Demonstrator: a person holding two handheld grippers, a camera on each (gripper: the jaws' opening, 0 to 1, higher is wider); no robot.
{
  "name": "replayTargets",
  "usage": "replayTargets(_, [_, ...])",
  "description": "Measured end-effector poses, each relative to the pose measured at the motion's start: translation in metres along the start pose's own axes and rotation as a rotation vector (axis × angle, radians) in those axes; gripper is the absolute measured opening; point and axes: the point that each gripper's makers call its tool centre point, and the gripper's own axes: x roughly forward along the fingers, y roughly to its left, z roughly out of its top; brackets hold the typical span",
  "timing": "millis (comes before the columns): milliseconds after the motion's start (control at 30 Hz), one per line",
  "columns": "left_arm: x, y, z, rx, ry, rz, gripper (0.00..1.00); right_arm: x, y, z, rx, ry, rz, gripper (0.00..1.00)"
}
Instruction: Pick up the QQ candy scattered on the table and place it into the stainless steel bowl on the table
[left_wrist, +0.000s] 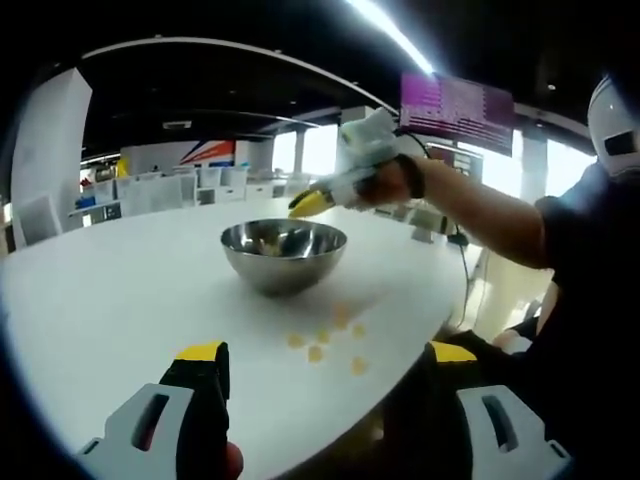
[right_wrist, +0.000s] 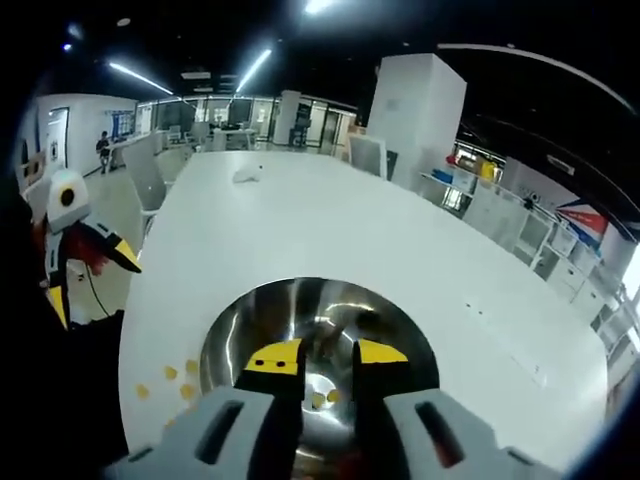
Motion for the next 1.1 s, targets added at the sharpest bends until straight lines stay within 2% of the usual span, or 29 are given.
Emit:
replayTargets(167, [0.001,-0.003,-0.001,0.002,0.004,-0.003,0.79,-0.006,-0.005,0.0,-0.001,-0.009,-0.013,0.19])
replayTargets(400, [0.004,-0.008,-0.001,0.006,0.007,-0.012,0.79,-0.02,0.001,-0.005,-0.003,-0.018,-0.019,0.18])
replayTargets(567, [0.006,-0.01,-0.001,0.006,0.008,-0.021,0.79,-0.044,0.005,-0.008,-0.01,-0.043,-0.036,0.18])
replayTargets(733, [0.009,-0.01,0.0,0.005,0.008,-0.026,0.79,-0.08,0.016,-0.012,0.02,-0.109,-0.065,0.18])
replayTargets(833, [0.011,-0.011,0.001,0.007,0.006,-0.03,0.79,-0.101,0.028,-0.021,0.042,-0.144,-0.08,0.18])
replayTargets(1100, [0.016,-0.012,0.001,0.006,0.008,-0.041,0.8,-0.129,0.042,-0.056,0.141,-0.203,-0.144,0.18])
